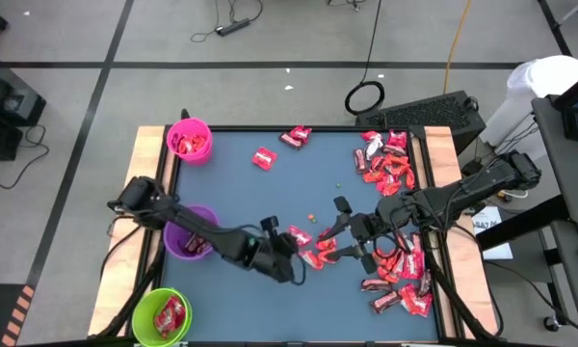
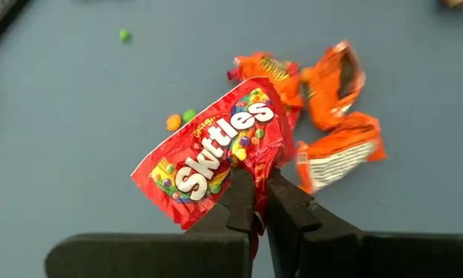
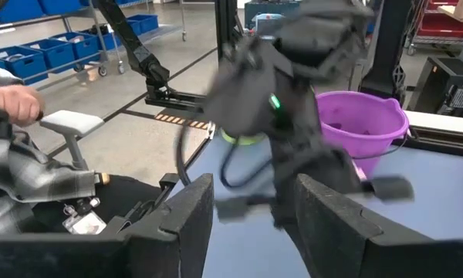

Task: Organize candy in baskets
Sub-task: Put the red candy into the green bucket

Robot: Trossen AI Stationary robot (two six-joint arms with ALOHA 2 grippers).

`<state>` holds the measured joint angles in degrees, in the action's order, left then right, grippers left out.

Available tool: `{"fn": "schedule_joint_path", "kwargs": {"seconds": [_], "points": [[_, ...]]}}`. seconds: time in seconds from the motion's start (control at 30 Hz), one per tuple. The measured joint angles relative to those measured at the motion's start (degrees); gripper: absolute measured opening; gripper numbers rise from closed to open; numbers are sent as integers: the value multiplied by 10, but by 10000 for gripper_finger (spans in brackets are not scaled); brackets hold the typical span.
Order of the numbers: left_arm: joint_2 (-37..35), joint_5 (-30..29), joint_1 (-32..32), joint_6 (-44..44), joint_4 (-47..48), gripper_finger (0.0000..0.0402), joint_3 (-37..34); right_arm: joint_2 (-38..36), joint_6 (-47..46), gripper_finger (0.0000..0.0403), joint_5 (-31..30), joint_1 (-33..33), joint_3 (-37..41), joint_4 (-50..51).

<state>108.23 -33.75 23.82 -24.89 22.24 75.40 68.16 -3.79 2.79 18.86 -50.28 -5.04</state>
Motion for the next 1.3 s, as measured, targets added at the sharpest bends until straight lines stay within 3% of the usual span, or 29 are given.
{"fn": "schedule_joint_path", "kwargs": {"seconds": [0.3,0.63,0.9,1.03,1.3], "points": [[-60,-63,70,-47,93,19,2,0,0,171,0,0,0,5],[-159,-180,113,-152,291,20,1,0,0,171,0,0,0,1],[-223,-247,98,-274,486,20,0,0,0,171,0,0,0,1],[-255,-253,78,-331,570,20,0,0,0,171,0,0,0,1],[-328,-248,10,-343,630,20,0,0,0,171,0,0,0,1]]}}
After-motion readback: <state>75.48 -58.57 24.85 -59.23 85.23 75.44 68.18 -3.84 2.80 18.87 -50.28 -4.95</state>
